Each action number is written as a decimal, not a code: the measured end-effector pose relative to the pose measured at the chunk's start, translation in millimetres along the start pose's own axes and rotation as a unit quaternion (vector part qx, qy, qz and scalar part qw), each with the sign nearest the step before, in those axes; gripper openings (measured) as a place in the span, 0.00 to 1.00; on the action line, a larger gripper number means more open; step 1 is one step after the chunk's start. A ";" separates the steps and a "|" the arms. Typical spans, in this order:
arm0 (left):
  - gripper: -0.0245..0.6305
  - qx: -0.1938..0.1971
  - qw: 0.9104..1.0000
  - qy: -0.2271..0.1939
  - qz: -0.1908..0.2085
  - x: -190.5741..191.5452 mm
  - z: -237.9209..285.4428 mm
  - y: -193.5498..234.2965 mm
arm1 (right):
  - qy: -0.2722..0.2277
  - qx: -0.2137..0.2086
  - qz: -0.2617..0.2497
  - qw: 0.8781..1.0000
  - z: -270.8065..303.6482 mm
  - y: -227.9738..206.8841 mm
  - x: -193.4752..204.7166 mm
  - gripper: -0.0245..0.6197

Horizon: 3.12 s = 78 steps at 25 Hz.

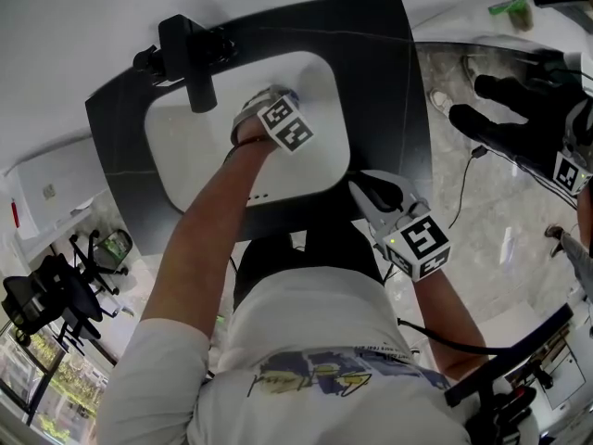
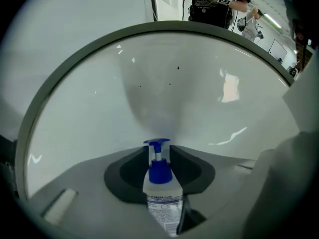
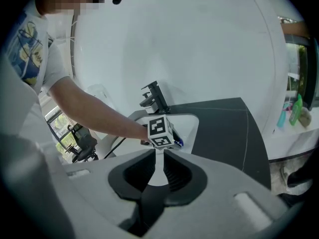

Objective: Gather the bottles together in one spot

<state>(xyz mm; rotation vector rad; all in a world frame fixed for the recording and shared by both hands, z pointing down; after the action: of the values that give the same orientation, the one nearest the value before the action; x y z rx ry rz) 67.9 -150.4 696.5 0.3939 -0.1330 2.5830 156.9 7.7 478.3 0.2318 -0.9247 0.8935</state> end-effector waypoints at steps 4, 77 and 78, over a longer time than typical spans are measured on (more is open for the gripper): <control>0.23 0.001 1.000 0.005 0.006 -1.3 -2.4 -2.2 | 0.000 -0.004 -0.002 1.000 1.9 1.6 -2.8 0.12; 0.15 -0.252 0.740 -0.458 -0.424 88.2 -324.8 242.4 | 0.027 -0.119 -0.145 0.982 61.2 45.4 -58.1 0.11; 0.15 -0.255 0.737 -0.460 -0.426 88.4 -323.8 248.0 | 0.030 -0.118 -0.143 0.982 60.8 44.5 -56.7 0.11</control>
<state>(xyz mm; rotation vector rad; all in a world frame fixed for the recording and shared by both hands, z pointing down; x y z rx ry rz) -212.7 -266.5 410.2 1.1537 -0.7761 1.1822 71.1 -28.5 463.1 0.1287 -0.9058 0.5176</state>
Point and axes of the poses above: the fingertips, and each gripper's own axes: z forward along the fingers, y to its left, x out of its underside, the point moved 3 cm from there along -z, backward along the fingers, and after that the axes turned 15 degrees about -z, right-handed, at the moved point
